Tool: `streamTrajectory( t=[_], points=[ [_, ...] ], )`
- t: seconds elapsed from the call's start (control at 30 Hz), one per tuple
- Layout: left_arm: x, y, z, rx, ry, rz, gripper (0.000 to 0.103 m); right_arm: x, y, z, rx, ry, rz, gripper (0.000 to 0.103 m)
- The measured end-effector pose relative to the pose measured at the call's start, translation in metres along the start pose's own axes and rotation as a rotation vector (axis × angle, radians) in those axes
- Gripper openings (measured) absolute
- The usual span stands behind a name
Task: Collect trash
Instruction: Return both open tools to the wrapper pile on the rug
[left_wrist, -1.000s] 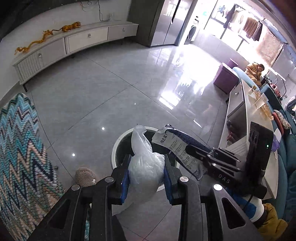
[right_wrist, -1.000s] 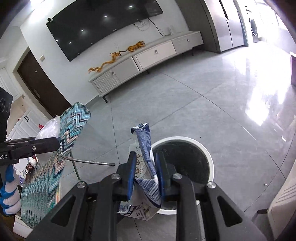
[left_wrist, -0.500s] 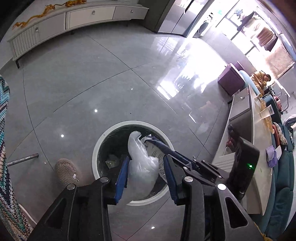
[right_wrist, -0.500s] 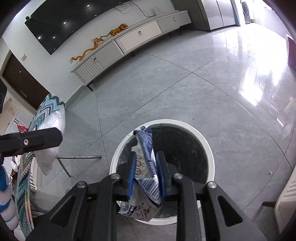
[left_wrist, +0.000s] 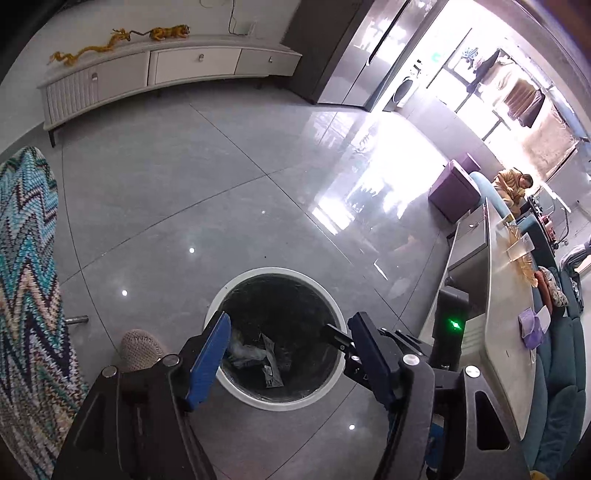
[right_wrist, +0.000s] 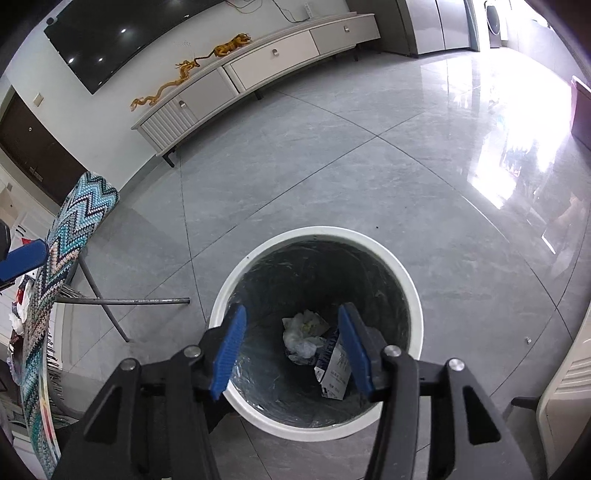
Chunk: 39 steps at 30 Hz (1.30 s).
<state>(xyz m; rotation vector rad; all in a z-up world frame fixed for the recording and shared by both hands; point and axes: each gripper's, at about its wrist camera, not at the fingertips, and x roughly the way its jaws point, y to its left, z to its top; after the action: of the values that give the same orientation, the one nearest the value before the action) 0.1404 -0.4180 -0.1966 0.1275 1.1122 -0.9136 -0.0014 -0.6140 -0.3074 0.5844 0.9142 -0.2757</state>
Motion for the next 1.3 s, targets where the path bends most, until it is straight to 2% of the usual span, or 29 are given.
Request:
streamTrajectory(
  t=[0.13,0.23,0.4,0.93,1.13,1.17,1.23,1.3],
  points=[
    [-0.031,0.001,-0.016,0.040,-0.020,0.032,0.065,-0.029,0.018,0.001,-0.035,-0.041,-0.009,0.050],
    [-0.059,0.003,-0.034,0.078,-0.047,0.084,0.065,-0.053,0.037,-0.001,-0.068,-0.079,0.004,0.050],
    [-0.111,0.024,-0.064,0.078,-0.104,0.138,0.067,-0.088,0.083,-0.004,-0.155,-0.127,0.048,0.051],
    [-0.276,0.141,-0.182,-0.132,-0.334,0.280,0.069,-0.169,0.264,-0.030,-0.441,-0.206,0.250,0.051],
    [-0.315,0.185,-0.223,-0.163,-0.367,0.350,0.070,-0.175,0.317,-0.039,-0.530,-0.192,0.324,0.051],
    [-0.319,0.195,-0.227,-0.168,-0.365,0.361,0.072,-0.172,0.325,-0.040,-0.549,-0.184,0.333,0.051],
    [-0.325,0.209,-0.232,-0.179,-0.362,0.389,0.083,-0.164,0.341,-0.043,-0.576,-0.166,0.346,0.051],
    [-0.327,0.225,-0.232,-0.179,-0.352,0.408,0.084,-0.150,0.357,-0.045,-0.596,-0.143,0.355,0.051]
  ],
)
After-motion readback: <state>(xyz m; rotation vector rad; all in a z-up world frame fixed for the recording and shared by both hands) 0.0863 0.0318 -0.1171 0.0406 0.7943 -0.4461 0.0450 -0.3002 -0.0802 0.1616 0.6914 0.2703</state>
